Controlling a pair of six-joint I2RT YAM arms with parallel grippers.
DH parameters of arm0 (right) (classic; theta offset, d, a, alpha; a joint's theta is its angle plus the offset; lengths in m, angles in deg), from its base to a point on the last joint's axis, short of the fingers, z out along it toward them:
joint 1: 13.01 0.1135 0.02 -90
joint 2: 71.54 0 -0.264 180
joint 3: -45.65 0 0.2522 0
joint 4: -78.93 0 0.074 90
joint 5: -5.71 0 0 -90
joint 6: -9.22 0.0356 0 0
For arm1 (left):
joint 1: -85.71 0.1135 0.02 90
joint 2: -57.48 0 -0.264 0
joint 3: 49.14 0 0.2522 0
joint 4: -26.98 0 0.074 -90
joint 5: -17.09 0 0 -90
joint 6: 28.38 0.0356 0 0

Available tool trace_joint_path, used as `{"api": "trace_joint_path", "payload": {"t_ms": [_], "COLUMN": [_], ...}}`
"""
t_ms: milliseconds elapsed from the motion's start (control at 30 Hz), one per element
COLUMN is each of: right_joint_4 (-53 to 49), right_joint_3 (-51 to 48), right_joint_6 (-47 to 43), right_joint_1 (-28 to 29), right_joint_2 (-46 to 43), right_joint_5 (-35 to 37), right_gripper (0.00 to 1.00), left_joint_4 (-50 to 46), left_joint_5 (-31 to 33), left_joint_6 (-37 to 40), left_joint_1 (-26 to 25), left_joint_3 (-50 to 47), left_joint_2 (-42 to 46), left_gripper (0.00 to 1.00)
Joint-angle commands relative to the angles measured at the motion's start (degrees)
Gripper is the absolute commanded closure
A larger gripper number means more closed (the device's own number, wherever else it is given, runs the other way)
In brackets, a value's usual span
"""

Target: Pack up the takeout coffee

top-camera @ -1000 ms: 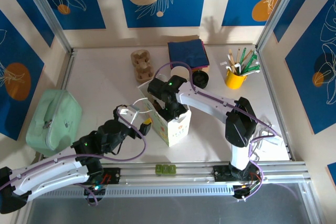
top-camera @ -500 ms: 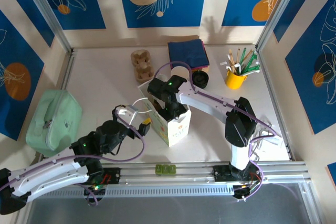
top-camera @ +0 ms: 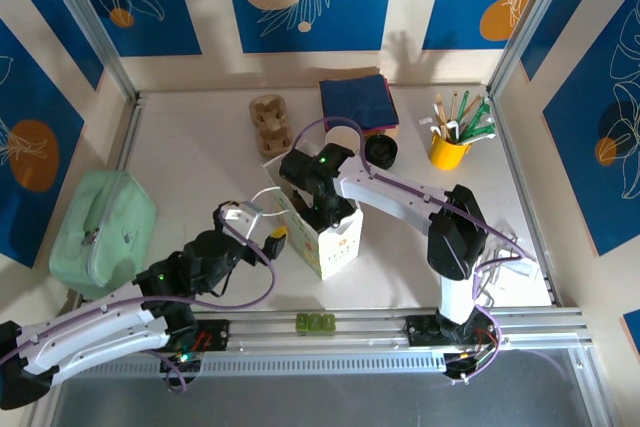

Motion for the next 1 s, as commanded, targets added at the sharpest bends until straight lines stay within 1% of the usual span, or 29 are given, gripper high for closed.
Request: {"api": "trace_joint_path", "payload": {"t_ms": [0,167,367,567,800,967], "right_joint_4": [-1.8,-1.9,-1.4,-1.7,-2.0,-2.4], "right_joint_3": [1.0,1.3,1.1,1.5,2.3,2.7], "right_joint_6": [0.9,1.0,1.0,1.0,0.9,1.1], "right_joint_1": [0.5,0.6,0.7,0.8,0.9,1.0], "right_joint_2": [1.8,0.8,-1.0,-1.9,-2.5,-2.6], "right_joint_5": [0.0,-0.1,-0.4,-0.2,-0.2,0.2], "right_gripper": [0.32,0.26,0.16,0.09,0.06,0.06], "left_joint_4": [0.3,0.2,0.0,-0.1,-0.4,-0.7], "left_joint_5": [1.0,1.1,1.1,1.1,1.2,1.3], "left_joint_6": [-0.2,-0.2,-0.2,-0.5,-0.3,-0.2], "left_joint_1": [-0.3,-0.2,-0.3,-0.3,-0.3,-0.3], "left_joint_3": [-0.7,-0.7,-0.6,-0.6,-0.5,-0.2], "left_joint_2": [0.6,0.8,0.9,0.9,1.1,1.1], "left_gripper": [0.01,0.01,0.01,0.01,0.01,0.01]}}
